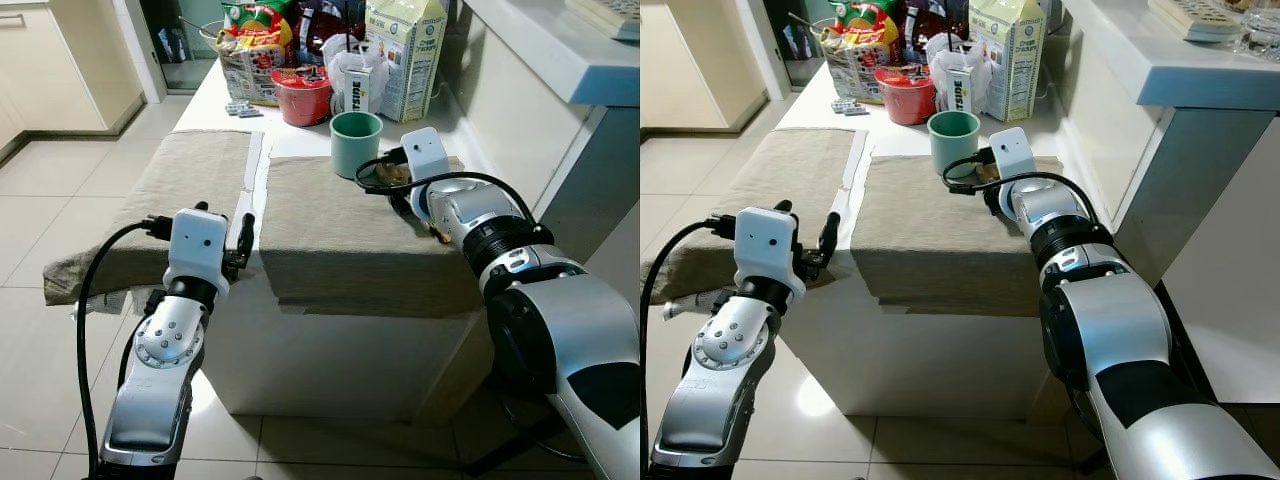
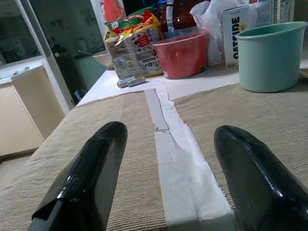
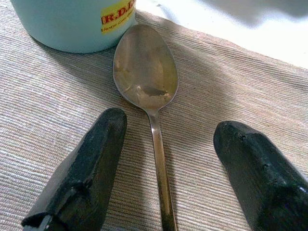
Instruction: Setting the table
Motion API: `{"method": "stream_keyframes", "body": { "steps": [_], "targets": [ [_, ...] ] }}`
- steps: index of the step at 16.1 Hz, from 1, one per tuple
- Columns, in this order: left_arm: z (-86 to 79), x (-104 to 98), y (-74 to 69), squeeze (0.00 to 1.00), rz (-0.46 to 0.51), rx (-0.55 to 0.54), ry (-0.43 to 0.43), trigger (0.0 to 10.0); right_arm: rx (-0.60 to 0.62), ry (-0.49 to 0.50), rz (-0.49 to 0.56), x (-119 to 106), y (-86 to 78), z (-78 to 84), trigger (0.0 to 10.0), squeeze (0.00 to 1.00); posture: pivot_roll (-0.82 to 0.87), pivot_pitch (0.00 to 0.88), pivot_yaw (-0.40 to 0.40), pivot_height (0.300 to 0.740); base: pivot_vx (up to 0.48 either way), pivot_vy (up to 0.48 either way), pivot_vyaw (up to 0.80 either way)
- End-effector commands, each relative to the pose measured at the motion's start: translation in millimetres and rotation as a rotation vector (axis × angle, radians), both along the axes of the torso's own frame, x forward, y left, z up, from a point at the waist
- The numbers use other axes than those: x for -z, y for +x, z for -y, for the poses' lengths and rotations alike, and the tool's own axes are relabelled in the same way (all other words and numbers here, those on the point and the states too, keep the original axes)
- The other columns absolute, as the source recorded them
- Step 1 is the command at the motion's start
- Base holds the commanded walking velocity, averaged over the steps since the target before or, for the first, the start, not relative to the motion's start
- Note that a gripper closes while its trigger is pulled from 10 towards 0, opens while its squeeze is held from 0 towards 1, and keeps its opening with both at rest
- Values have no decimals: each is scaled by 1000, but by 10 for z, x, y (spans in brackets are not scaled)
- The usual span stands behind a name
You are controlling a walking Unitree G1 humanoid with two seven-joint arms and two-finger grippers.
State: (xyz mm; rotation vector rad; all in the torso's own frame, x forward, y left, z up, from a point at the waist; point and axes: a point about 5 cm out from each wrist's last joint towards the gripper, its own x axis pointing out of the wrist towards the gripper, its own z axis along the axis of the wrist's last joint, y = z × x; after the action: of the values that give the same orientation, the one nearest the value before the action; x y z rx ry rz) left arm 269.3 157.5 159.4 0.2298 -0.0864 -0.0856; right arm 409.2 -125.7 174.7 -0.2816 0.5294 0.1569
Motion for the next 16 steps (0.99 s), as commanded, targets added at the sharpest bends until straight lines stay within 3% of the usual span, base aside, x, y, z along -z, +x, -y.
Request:
{"method": "stream_keyframes", "body": {
  "steps": [1, 9, 16],
  "targets": [
    [5, -17, 26, 0, 12, -6, 4, 10000, 16, 42, -114, 213, -89, 0, 10000, 0, -38, 0, 17, 740, 0, 0, 0],
    [16, -7, 46, 0, 16, 2, 10, 10000, 88, 270, -171, 259, -122, -72, 10000, 0, -44, 0, 12, 740, 0, 0, 0],
    [-3, -12, 39, 0, 21, 6, 21, 10000, 108, 286, -159, 283, -125, -90, 10000, 0, -37, 0, 18, 740, 0, 0, 0]
  ]
}}
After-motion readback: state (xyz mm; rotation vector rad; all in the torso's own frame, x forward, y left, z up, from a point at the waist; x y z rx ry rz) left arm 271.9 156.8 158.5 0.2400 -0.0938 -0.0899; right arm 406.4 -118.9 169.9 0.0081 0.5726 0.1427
